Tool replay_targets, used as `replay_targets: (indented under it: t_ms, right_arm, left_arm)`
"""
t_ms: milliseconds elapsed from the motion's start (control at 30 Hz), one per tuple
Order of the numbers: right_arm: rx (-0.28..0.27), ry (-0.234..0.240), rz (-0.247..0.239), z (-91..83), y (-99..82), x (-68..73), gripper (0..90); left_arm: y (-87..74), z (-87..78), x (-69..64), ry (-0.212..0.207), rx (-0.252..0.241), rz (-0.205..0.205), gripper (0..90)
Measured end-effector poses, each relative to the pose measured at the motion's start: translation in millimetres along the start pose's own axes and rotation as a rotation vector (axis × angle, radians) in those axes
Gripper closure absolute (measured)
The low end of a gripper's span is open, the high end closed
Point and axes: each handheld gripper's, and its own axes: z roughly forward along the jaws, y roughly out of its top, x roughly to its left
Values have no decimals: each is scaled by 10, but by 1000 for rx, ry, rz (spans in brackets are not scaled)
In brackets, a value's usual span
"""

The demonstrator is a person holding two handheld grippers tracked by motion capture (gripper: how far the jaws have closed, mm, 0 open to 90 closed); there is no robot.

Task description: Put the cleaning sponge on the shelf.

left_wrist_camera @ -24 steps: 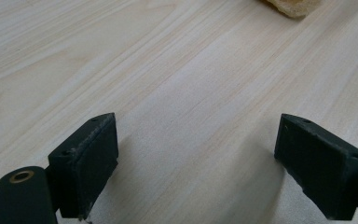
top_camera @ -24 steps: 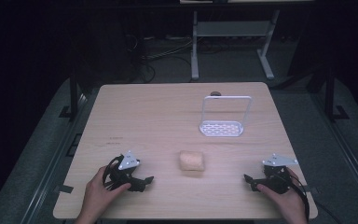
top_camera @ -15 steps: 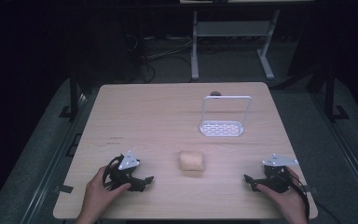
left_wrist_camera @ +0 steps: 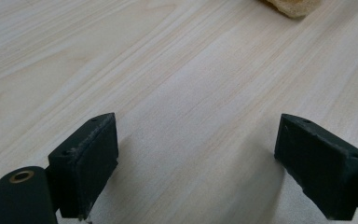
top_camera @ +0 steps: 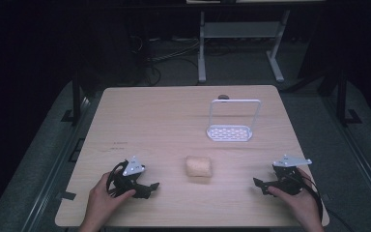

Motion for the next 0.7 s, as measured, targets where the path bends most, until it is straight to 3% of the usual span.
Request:
replay_targets:
  t_ms: [700]
  right_arm:
    - [-15, 65, -62, 35, 355, 7, 65]
  left_arm:
    - [0, -1, -1, 0, 1, 0, 128]
